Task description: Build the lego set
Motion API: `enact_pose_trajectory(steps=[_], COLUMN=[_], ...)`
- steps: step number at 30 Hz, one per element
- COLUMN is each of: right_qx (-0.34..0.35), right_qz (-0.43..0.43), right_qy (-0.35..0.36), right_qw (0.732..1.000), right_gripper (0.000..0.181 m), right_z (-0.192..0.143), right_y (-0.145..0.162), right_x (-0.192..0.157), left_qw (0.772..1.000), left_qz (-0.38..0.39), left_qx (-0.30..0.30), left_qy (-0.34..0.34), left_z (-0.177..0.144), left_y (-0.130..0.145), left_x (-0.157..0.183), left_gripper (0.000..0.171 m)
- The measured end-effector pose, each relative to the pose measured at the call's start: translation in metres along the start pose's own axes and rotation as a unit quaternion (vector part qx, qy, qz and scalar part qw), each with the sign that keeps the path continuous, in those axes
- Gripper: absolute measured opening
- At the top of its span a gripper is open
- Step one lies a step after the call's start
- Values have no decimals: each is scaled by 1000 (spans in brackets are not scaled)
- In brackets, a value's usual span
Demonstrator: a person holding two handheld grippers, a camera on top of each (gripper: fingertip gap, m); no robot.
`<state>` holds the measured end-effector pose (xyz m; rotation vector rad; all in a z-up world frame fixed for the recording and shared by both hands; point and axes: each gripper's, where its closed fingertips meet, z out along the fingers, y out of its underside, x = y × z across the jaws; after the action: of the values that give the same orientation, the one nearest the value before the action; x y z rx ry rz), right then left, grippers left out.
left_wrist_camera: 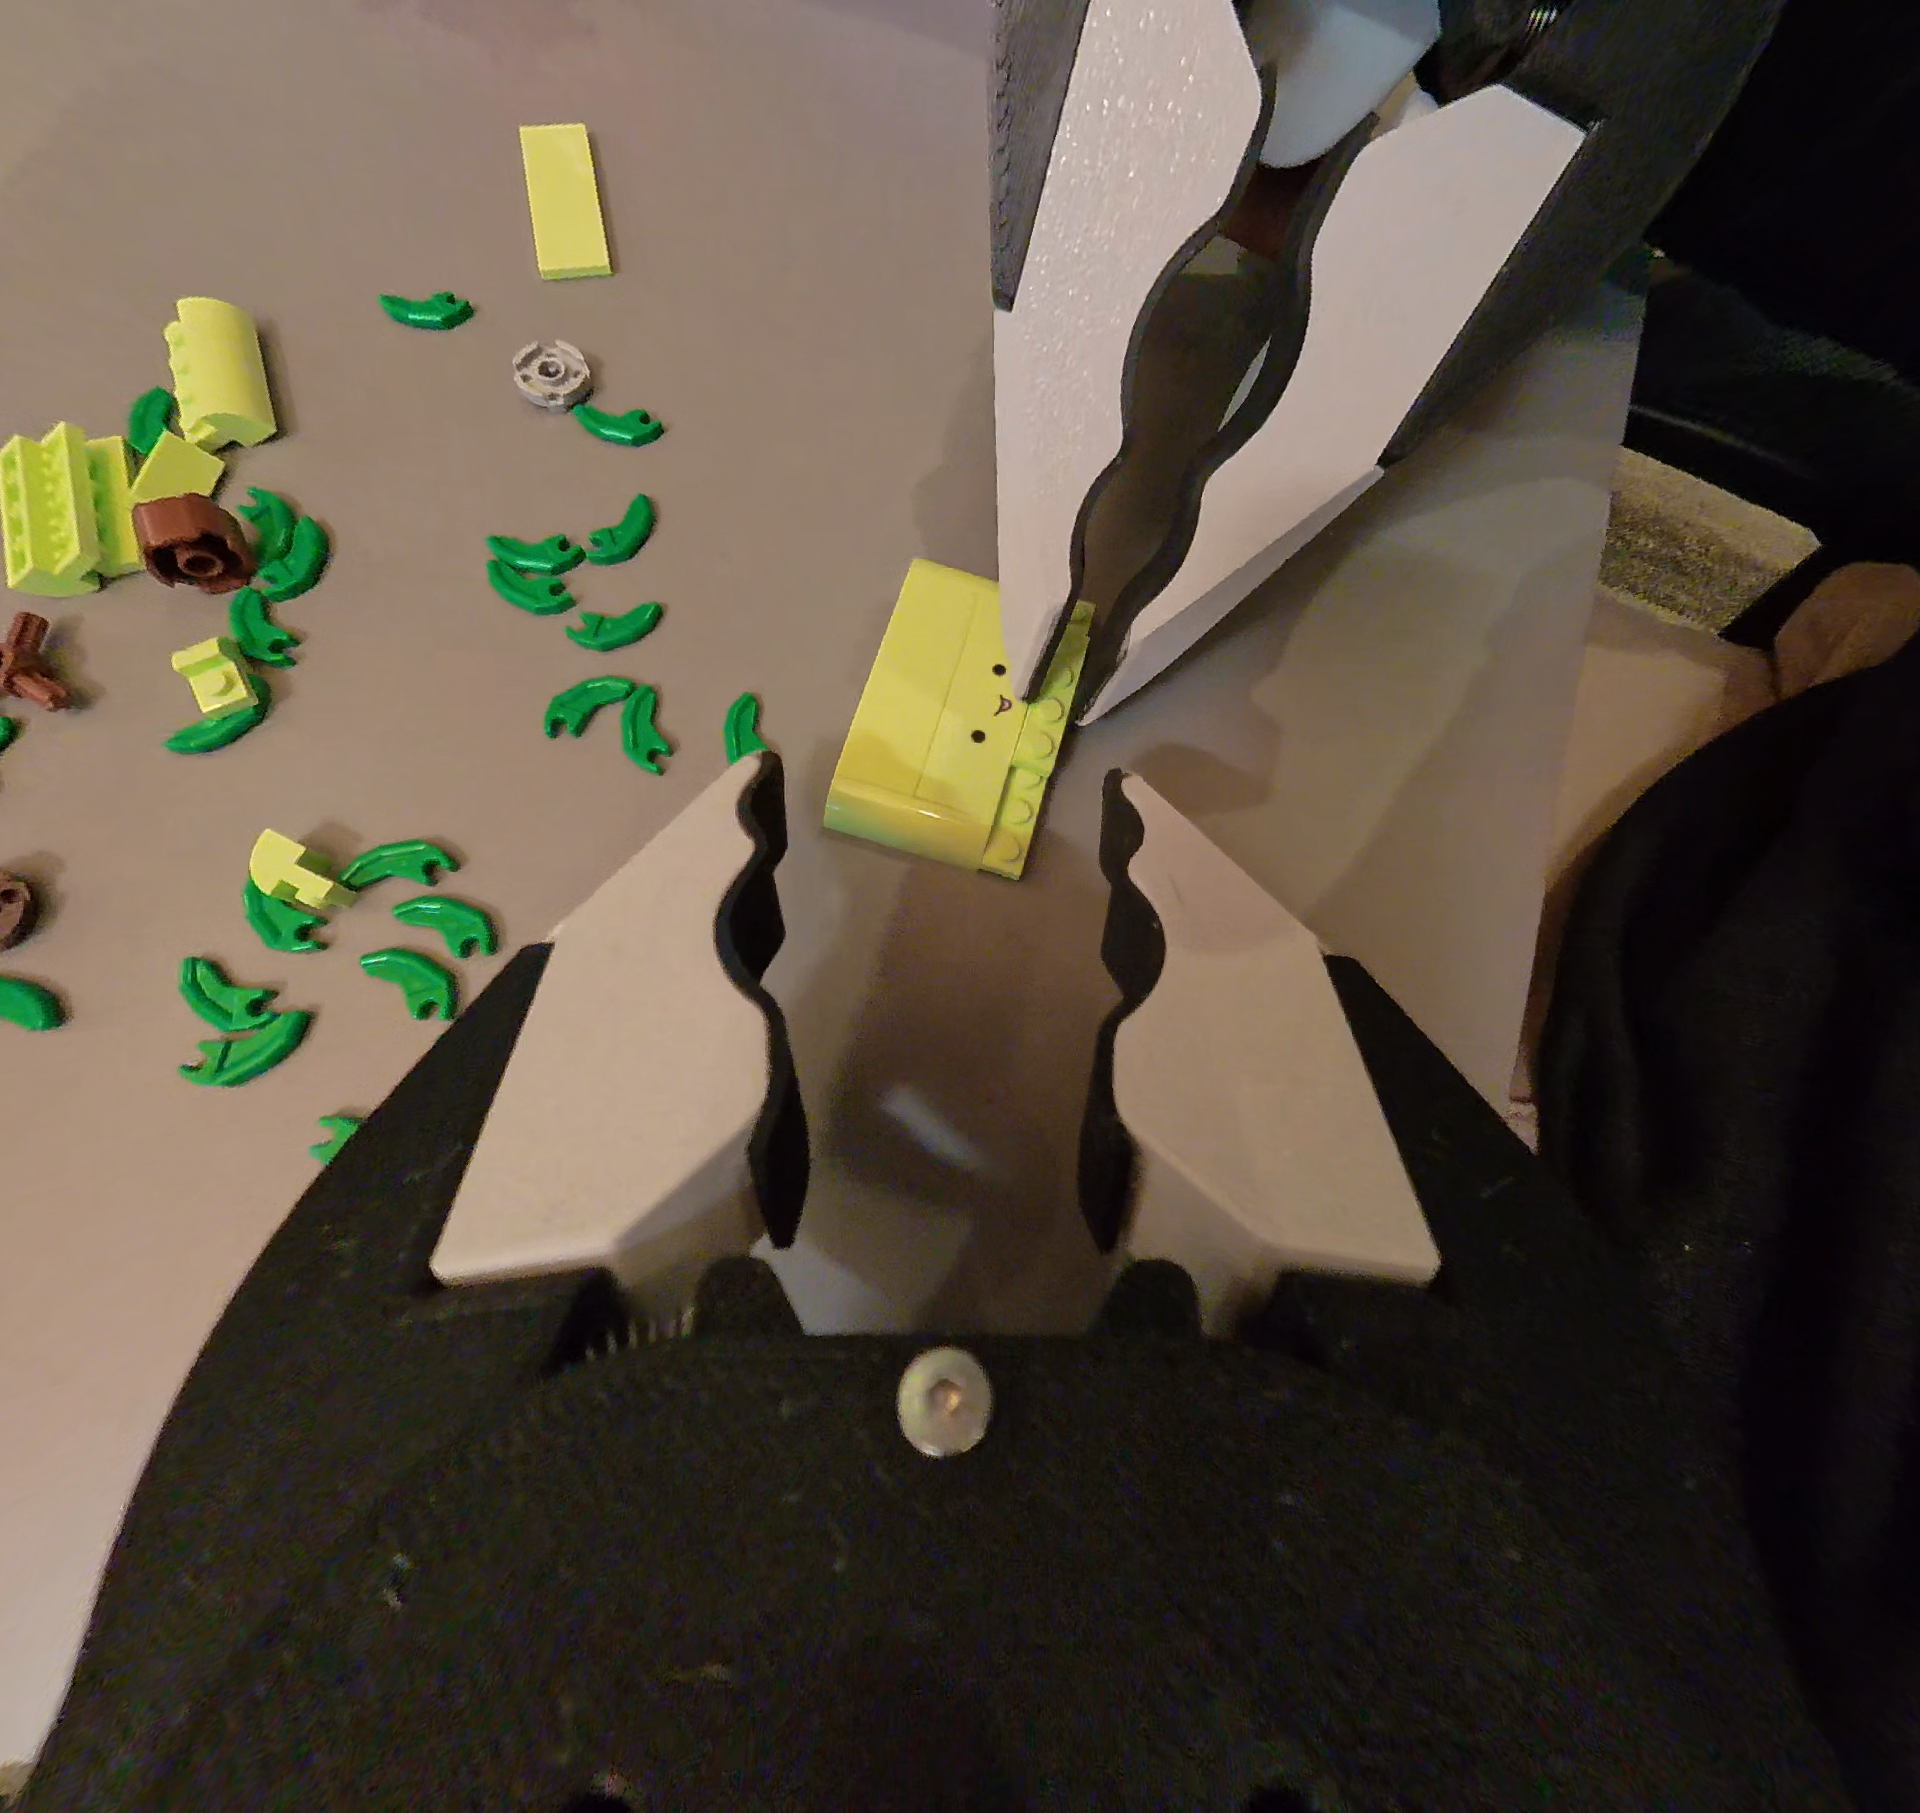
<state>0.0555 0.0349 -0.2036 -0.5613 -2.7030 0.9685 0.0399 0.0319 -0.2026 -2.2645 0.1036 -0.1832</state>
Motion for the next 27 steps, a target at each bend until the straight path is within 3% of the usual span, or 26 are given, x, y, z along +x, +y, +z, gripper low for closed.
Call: enact_pose_trajectory(steps=[18, 27], right_qx=[-13, 19], right_qz=[7, 28], right_qy=[4, 32], right_qw=[1000, 999], right_gripper=[9, 4], right_z=[-1, -14], right_y=[1, -4], right_x=[3, 3], left_qw=[1000, 1000], left_qz=[-14, -11], left_qx=[-6, -11], left_qy=[-2, -7], left_z=[1, 2], left_y=[2, 3], left_x=[-4, -4], left_gripper=[52, 52])
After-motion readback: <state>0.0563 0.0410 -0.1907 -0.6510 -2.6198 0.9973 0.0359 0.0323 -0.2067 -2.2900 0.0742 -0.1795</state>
